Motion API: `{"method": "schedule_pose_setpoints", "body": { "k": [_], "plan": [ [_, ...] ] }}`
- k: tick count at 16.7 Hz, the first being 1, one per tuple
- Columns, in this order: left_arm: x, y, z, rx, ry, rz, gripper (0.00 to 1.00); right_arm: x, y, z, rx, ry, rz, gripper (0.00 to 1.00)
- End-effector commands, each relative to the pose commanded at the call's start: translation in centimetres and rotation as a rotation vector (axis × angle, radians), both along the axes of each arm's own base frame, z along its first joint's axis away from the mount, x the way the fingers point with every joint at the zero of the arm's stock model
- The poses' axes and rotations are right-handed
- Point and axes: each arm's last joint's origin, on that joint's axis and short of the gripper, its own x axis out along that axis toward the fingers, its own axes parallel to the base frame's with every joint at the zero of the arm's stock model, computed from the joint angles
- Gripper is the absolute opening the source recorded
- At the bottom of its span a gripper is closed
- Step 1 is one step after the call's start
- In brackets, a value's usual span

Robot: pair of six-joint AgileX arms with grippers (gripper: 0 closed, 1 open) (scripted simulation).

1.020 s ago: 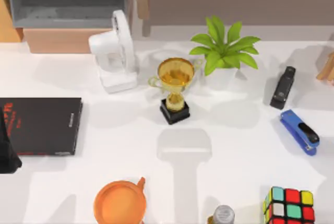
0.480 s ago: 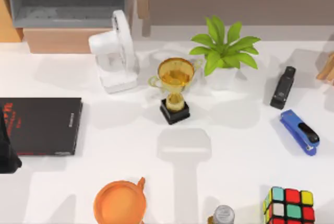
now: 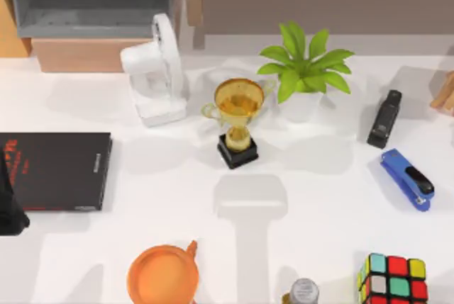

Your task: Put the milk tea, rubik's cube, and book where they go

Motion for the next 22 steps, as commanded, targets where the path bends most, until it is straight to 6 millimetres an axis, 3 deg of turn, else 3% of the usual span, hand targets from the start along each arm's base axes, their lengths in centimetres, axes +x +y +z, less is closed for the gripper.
{"method": "schedule_pose_setpoints", "body": {
  "k": [7, 20, 22],
  "plan": [
    [0.00, 0.00, 0.00, 0.000, 0.000, 0.000, 1.00, -0.08, -0.01, -1.09, 0.001, 0.003, -0.001, 0.00],
    [0.00, 0.00, 0.00, 0.000, 0.000, 0.000, 1.00, -0.08, -0.01, -1.09, 0.001, 0.003, -0.001, 0.98],
    [0.00, 0.00, 0.00, 0.000, 0.000, 0.000, 1.00, -0.08, -0.01, -1.09, 0.001, 0.003, -0.001, 1.00]
  ]
}}
